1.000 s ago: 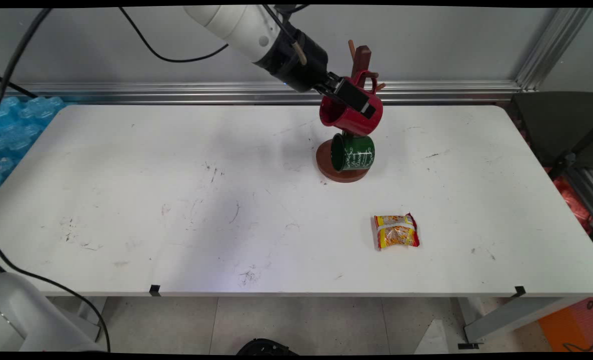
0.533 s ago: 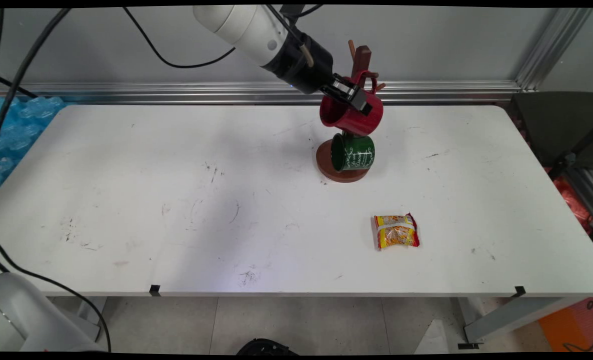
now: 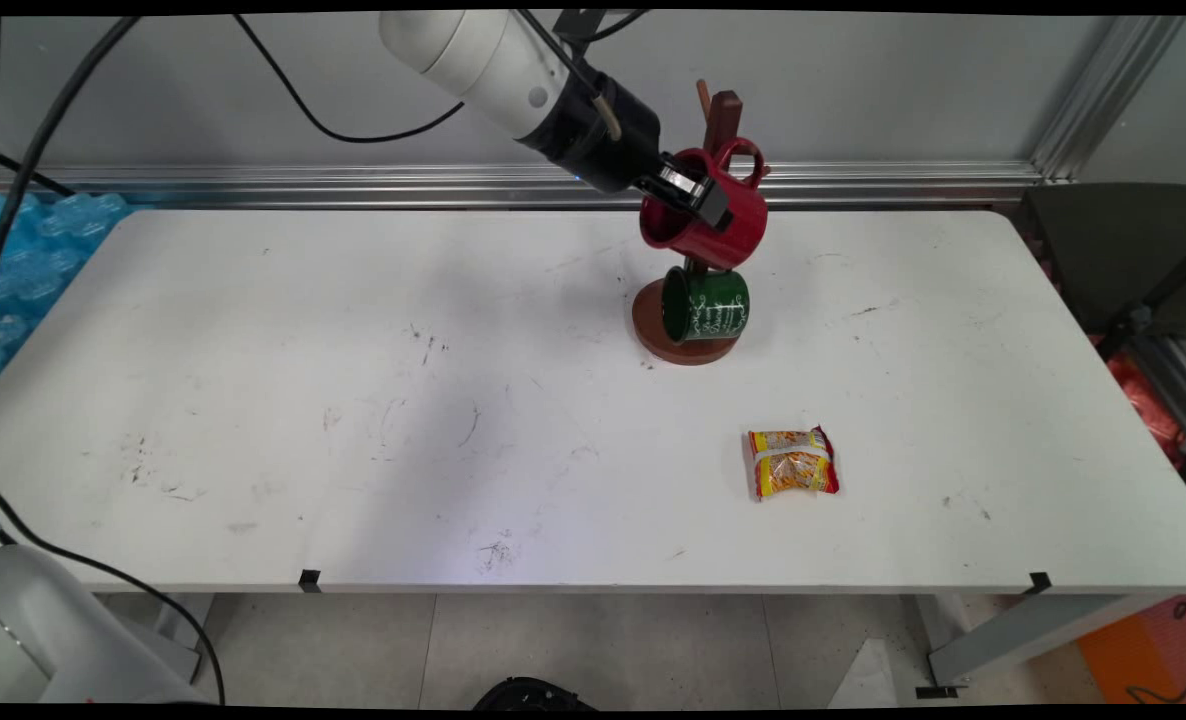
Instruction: Place the picked object on the table
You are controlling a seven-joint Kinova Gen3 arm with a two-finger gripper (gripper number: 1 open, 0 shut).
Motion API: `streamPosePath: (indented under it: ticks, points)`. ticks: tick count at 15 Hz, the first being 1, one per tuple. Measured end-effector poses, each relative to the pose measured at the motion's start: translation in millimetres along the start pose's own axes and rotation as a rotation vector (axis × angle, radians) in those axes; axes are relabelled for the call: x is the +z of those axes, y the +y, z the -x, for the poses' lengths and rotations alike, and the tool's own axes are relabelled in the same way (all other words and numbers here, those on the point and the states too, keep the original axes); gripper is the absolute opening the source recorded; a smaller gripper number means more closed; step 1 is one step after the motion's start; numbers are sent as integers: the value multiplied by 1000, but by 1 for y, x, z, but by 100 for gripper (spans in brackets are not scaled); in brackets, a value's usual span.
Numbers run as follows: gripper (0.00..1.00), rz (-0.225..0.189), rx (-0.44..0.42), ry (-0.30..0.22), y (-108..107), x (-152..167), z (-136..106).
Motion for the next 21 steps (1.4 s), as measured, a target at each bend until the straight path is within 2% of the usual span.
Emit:
streamPosePath:
  ticks: [15, 19, 21]
  points:
    - [0, 87, 33, -13, 35, -28, 14]
    - [0, 95, 51, -28, 39, -36, 19]
    - [0, 83, 64, -43, 38, -43, 23]
